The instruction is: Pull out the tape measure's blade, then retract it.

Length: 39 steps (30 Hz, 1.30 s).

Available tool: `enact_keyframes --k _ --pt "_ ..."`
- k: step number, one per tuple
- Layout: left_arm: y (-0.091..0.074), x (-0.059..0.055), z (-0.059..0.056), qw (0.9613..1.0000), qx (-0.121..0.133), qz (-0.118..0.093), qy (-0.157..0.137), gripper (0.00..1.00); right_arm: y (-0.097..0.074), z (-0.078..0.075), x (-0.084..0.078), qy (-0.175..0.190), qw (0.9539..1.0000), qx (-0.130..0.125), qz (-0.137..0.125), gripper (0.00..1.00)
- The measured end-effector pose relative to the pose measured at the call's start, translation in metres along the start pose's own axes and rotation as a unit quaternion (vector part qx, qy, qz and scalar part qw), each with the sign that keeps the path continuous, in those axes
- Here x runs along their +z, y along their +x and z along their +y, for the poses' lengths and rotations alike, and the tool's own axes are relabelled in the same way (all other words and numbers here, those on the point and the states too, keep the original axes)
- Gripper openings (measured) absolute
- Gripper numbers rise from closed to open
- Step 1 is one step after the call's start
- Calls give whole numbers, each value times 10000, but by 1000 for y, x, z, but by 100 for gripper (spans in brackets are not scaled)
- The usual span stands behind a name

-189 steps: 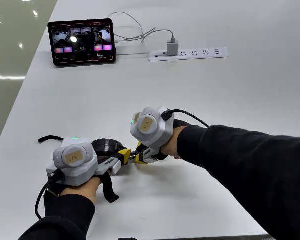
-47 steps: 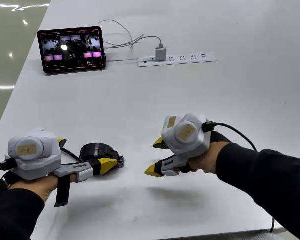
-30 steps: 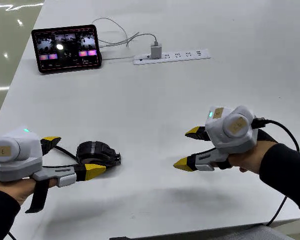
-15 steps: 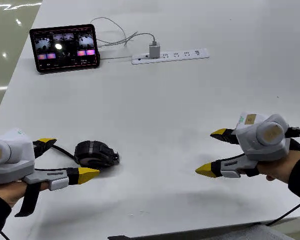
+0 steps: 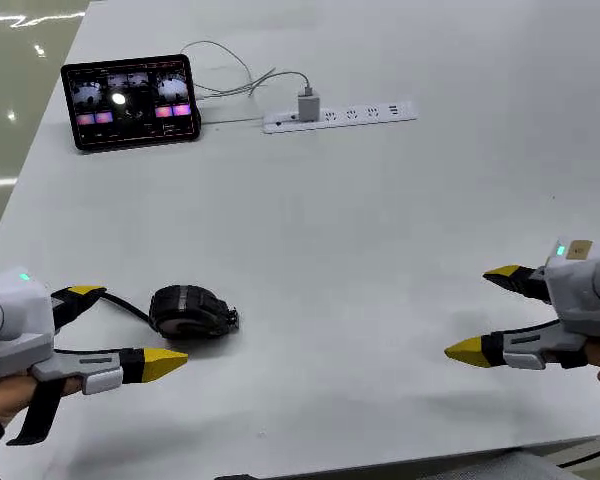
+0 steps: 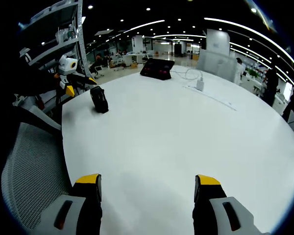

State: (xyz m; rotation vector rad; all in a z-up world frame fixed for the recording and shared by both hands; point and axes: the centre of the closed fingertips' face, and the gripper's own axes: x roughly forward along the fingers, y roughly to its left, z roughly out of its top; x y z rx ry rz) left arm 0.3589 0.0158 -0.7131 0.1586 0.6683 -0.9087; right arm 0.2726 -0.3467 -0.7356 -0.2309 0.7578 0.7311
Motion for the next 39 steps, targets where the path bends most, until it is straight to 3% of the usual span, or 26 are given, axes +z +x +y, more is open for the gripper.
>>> enact_keyframes --k 4,7,11,21,24,25,39 --pt "-4 -5 2 10000 15 42 -81 99 -7 -5 -15 -46 9998 -83 201 83" --pt "-6 -9 5 9999 46 93 -43 99 -13 -8 -19 -117 9996 -116 214 87" --pt "-9 -14 4 9999 62 151 2 99 -21 -10 -20 -349 9992 -87 147 99" --pt "-10 -17 -1 9998 5 202 13 99 -35 -30 -19 -262 9994 -227 25 99" --pt "-10 -16 1 9998 70 159 53 99 -35 -32 -21 -276 9993 -228 50 99" --pt "-10 -13 6 9996 228 96 162 99 -36 -32 -21 -277 9994 -218 56 99" --pt "-12 -19 -4 9997 -75 235 -9 99 -38 -38 -23 -288 9992 -242 95 99"
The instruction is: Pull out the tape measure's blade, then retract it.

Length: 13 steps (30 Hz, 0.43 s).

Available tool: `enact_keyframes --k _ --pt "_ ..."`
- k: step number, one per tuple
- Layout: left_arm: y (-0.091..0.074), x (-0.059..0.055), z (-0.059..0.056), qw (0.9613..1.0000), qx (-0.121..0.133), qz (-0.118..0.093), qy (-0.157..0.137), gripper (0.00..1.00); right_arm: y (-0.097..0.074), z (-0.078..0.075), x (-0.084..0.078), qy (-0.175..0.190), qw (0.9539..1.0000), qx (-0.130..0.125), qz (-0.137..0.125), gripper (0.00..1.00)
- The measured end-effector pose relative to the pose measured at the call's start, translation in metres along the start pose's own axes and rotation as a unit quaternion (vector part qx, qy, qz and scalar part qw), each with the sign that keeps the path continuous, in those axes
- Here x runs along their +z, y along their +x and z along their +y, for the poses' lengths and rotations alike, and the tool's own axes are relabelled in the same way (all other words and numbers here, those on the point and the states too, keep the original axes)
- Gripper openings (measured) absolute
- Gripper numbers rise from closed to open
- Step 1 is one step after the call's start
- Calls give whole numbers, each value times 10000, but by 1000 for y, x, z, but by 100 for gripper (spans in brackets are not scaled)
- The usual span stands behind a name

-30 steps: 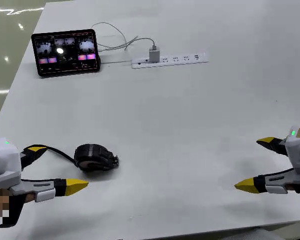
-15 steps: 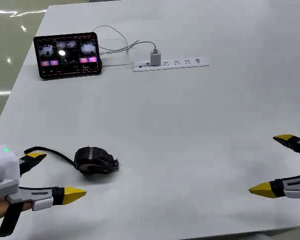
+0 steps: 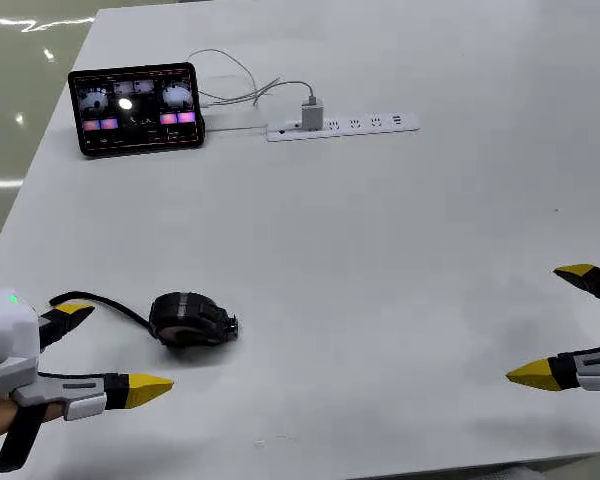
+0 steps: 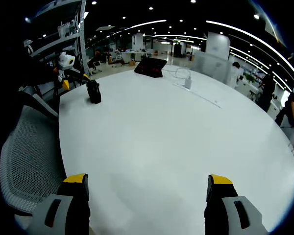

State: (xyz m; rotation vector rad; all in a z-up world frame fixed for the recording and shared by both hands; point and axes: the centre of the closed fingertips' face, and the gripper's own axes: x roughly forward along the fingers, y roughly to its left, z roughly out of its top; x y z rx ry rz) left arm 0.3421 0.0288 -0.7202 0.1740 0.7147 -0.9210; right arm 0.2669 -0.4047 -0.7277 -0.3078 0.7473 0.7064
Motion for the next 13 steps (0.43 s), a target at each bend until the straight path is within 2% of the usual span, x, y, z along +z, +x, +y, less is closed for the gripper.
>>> enact_keyframes --k 1,2,13 --pt "0 1 3 9999 81 -36 74 99 0 0 -1 2 10000 -2 11 99" --pt "0 -2 1 10000 23 49 -16 99 0 0 -2 -4 10000 -10 24 99" --pt "-5 1 7 10000 91 -5 -8 99 -2 0 -4 13 10000 -37 23 99"
